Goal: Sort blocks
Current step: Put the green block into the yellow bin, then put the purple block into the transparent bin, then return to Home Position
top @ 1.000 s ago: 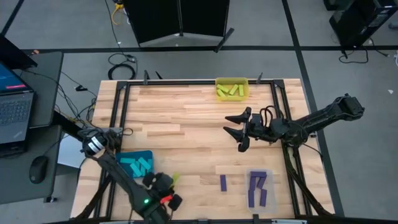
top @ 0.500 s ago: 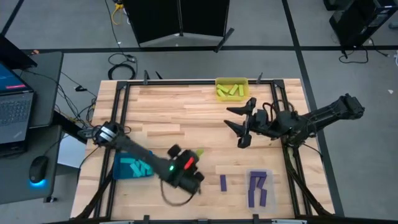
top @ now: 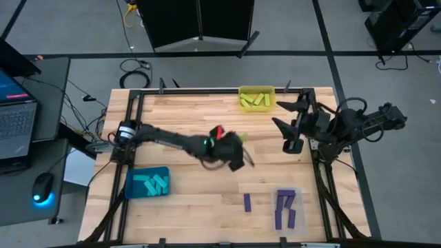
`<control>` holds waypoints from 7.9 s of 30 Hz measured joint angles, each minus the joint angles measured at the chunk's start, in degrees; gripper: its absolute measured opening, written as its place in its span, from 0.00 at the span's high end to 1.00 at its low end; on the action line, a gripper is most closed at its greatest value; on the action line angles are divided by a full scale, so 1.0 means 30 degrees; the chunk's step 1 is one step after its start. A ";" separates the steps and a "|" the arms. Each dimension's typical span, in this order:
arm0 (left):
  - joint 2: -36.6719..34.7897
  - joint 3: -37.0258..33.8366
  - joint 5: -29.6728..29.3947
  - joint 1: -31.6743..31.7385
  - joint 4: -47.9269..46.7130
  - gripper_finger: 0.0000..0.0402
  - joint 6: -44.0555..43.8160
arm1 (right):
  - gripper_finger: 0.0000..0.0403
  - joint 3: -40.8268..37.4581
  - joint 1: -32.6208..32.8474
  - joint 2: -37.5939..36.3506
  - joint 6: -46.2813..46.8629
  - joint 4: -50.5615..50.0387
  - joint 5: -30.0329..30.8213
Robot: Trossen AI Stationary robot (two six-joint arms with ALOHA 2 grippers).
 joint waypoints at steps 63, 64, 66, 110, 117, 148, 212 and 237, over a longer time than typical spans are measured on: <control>0.4064 0.6475 1.3767 1.1685 0.4529 0.22 0.7721 | 0.40 0.0046 0.5106 0.1174 0.3840 -0.6561 1.0786; 0.3524 0.6178 1.3733 1.1631 0.4699 0.22 0.7904 | 0.40 0.0046 0.5016 0.1414 0.4741 -0.7290 1.0784; 0.2219 0.5160 1.3704 1.1545 0.5086 0.24 0.8074 | 0.40 0.0046 0.4775 0.2047 0.6415 -0.8478 1.0647; -2.5150 -2.0034 1.2073 -0.4492 1.1043 0.29 0.6168 | 0.29 1.3539 0.6346 2.2291 4.2255 -3.0770 -0.0989; -2.5382 -2.0400 1.1924 -0.5597 1.0757 0.29 0.6709 | 0.28 1.3517 0.6127 2.3307 4.3107 -2.8974 -0.1907; -2.5376 -2.0400 1.0412 -0.6221 1.0544 0.29 0.7607 | 0.29 1.2476 0.5024 2.3579 4.4214 -2.8142 -0.5570; -2.5354 -2.0400 0.8078 -0.6206 1.1164 0.29 0.7693 | 0.33 1.2454 1.2106 1.8258 4.5003 -3.7077 -0.5195; -2.5361 -2.0400 0.4791 -0.3407 1.1732 0.97 0.7226 | 0.96 1.2446 0.7040 1.6067 2.2229 -2.7406 0.7028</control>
